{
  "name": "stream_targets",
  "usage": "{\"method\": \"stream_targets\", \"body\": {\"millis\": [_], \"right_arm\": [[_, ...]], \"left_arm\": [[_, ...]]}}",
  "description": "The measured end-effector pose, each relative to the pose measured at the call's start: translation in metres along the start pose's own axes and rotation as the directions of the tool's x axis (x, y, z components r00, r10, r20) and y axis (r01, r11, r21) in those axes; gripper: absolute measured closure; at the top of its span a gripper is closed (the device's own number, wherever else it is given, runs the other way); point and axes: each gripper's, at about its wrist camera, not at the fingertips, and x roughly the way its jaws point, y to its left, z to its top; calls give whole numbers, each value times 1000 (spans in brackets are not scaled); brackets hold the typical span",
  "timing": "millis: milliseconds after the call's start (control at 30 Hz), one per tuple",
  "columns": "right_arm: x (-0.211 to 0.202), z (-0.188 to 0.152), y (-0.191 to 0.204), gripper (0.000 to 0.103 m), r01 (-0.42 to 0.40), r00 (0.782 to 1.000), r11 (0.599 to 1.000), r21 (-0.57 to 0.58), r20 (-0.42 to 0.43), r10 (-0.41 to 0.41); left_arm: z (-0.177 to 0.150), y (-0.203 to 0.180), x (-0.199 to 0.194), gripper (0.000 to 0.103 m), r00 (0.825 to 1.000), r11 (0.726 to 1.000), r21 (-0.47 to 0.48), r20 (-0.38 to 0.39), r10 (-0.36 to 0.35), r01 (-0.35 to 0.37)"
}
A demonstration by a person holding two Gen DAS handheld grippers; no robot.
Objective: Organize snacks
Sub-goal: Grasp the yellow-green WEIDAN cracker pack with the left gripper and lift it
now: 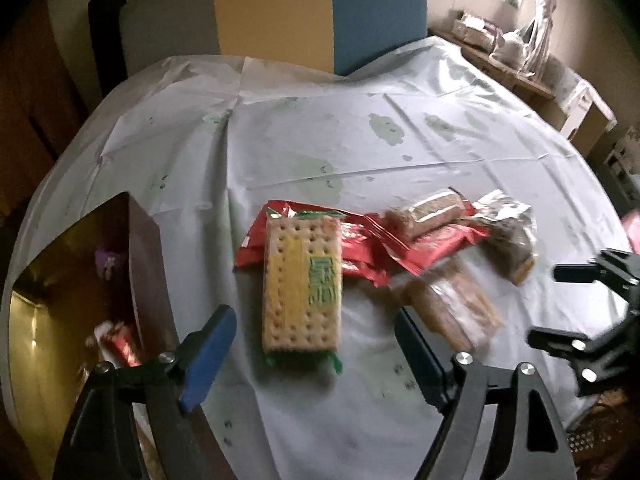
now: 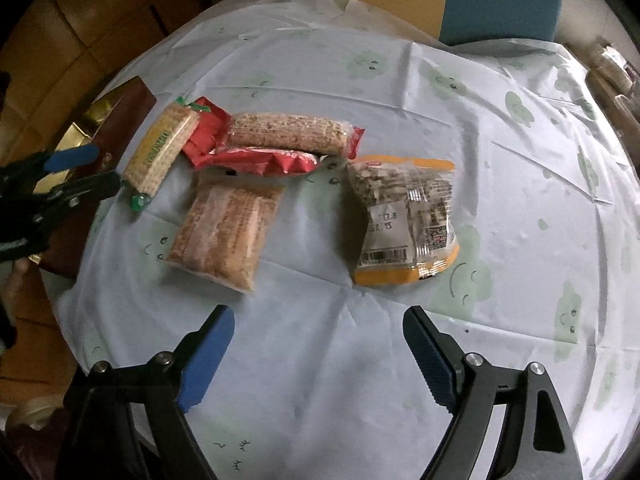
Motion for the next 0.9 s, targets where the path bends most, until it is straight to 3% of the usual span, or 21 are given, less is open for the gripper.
{"method": "stream_targets", "body": {"millis": [200,333,367,400,433,533,733,900], "right_arm": [[-8,4,0,15,-12,999,1000,5,35,11],[-12,7,1,14,-22,998,1000,4,52,22],[-13,7,2,14,-16,998,1000,3,56,16],[-14,7,1,14,-10,998,1000,2,60,10],[-16,8,1,14,-8,998,1000,6,65,7],[-23,9,-7,14,-17,995,999,35,101,14],[-51,15,-46,14,-67,970,973,220,242,12],[-58,6,-86,14,-87,962,898,432,270,-36]], "left_arm": [[18,6,26,20,998,999,-11,-42,40,-40],[23,7,42,20,997,999,-26,-70,24,-26],[22,8,46,28,997,999,-35,-79,25,-28],[20,11,52,49,995,998,-54,-103,6,-12],[18,11,54,55,994,998,-65,-113,-7,-1],[10,6,46,56,996,999,-50,-86,-7,2],[-26,-22,10,55,1000,1000,-12,25,-4,5],[-59,-35,-9,55,998,1000,-8,69,-2,3]]}}
